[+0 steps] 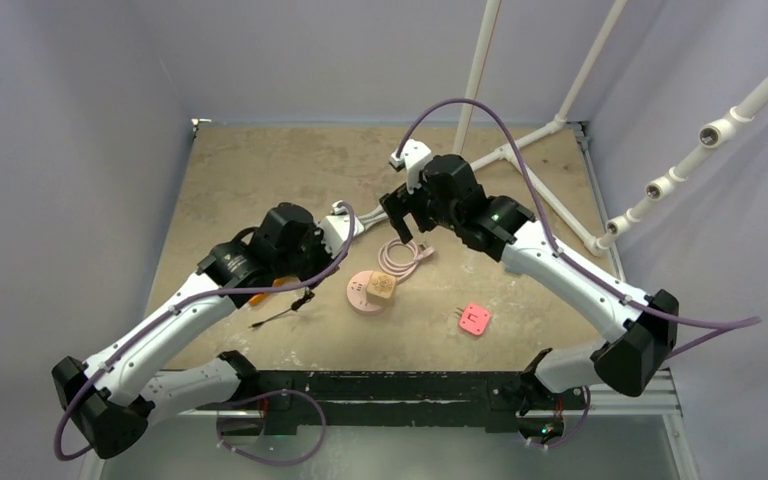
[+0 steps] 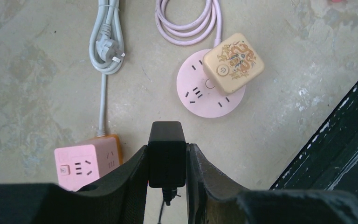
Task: Insert the plug
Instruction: Move the socket to the center of the board, then insert the plug into the socket.
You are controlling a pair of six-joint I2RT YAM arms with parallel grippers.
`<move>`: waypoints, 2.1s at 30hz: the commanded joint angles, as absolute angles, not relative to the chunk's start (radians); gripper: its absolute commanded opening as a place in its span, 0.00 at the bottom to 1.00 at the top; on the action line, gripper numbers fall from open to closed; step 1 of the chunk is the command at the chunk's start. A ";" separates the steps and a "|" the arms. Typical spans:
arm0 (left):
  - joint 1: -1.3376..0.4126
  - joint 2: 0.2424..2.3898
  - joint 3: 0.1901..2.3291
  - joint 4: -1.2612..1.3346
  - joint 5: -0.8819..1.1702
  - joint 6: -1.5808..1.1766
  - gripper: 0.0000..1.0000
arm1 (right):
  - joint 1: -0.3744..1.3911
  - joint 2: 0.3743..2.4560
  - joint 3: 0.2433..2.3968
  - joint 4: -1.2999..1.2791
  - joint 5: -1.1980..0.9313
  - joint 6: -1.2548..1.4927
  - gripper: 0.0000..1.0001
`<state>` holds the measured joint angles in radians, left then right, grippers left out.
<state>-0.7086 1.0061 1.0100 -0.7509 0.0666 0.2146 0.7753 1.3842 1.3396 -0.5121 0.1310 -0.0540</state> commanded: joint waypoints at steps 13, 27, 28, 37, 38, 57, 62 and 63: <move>-0.617 1.215 0.969 -0.547 0.154 -0.194 0.00 | 0.683 1.456 1.288 -0.286 0.304 0.182 0.90; -0.668 1.217 0.889 -0.474 0.050 -0.383 0.00 | 0.685 1.470 1.205 -0.174 0.305 0.244 0.85; -0.671 1.219 0.881 -0.461 0.047 -0.388 0.00 | 0.684 1.468 1.200 -0.164 0.295 0.244 0.85; -0.701 1.249 0.843 -0.394 0.003 -0.392 0.00 | 0.686 1.480 1.169 -0.126 0.269 0.253 0.85; -0.704 1.254 0.843 -0.388 0.003 -0.392 0.00 | 0.686 1.480 1.166 -0.123 0.266 0.253 0.85; -0.743 1.334 0.901 -0.388 -0.019 -0.435 0.00 | 0.686 1.475 1.108 -0.101 0.260 0.244 0.84; -0.748 1.334 0.907 -0.378 -0.012 -0.444 0.00 | 0.686 1.469 1.096 -0.094 0.254 0.239 0.84; -0.748 1.334 0.909 -0.375 -0.013 -0.442 0.00 | 0.687 1.469 1.094 -0.094 0.251 0.239 0.84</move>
<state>-0.7414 1.3361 0.8619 -0.4088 -0.0257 -0.4129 0.6807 1.4910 1.1042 -0.1375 0.2665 0.2420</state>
